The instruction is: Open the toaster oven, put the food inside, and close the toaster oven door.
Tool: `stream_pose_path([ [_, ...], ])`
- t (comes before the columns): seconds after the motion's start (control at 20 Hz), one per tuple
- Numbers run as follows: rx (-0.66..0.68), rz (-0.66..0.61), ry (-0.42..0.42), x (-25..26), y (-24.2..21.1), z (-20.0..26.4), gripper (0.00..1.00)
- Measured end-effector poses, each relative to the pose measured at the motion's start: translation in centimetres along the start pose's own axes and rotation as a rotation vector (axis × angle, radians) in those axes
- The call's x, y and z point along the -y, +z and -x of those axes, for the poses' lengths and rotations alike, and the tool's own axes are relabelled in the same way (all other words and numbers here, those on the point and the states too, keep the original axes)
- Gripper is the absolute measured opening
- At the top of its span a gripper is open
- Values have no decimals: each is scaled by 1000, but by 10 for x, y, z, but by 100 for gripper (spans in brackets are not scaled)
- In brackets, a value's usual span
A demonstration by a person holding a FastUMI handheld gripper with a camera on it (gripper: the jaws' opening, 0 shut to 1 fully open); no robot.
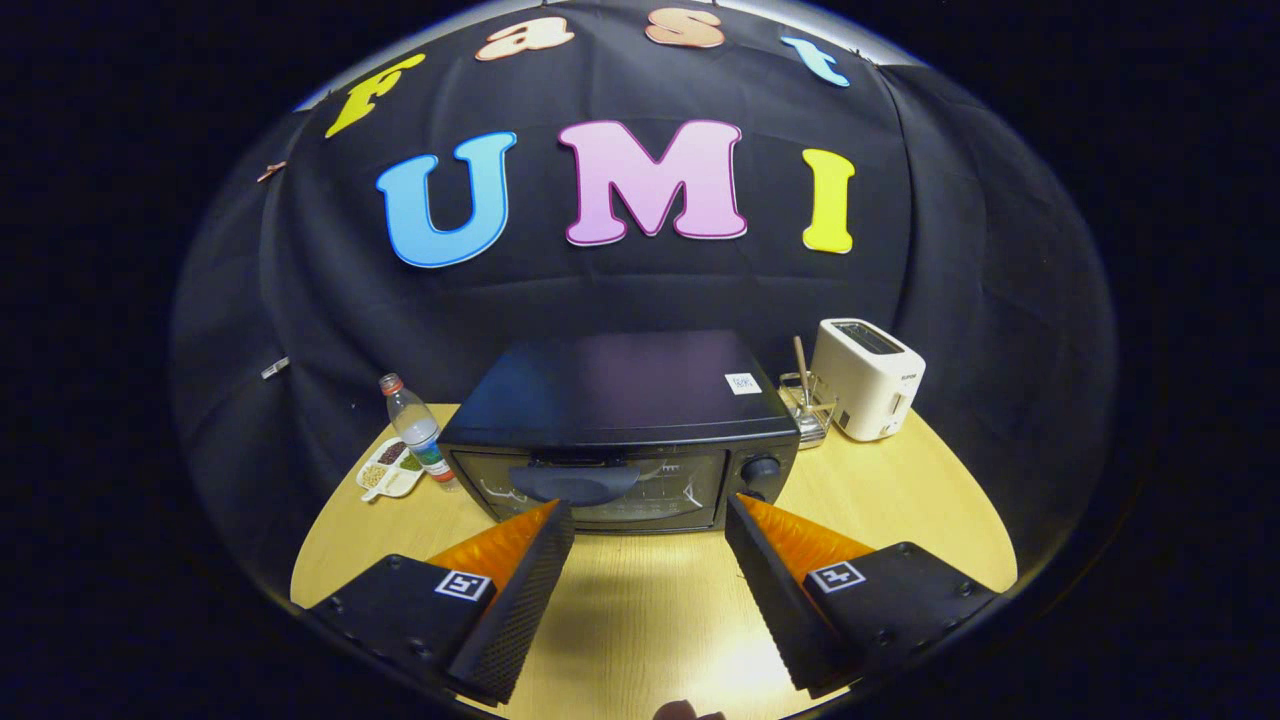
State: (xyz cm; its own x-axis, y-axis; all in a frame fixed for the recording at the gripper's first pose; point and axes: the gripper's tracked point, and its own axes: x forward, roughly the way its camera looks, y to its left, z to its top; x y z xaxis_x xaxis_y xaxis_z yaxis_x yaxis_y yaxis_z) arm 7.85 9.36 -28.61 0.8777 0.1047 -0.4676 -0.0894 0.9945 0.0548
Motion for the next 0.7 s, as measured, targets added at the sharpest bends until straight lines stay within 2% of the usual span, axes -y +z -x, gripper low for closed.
stream_pose_path([
  [0.4, 148, -10, 97, 19, 56, 90, 99],
  [0.7, 230, -67, 89, 59, 107, 141, 99],
])
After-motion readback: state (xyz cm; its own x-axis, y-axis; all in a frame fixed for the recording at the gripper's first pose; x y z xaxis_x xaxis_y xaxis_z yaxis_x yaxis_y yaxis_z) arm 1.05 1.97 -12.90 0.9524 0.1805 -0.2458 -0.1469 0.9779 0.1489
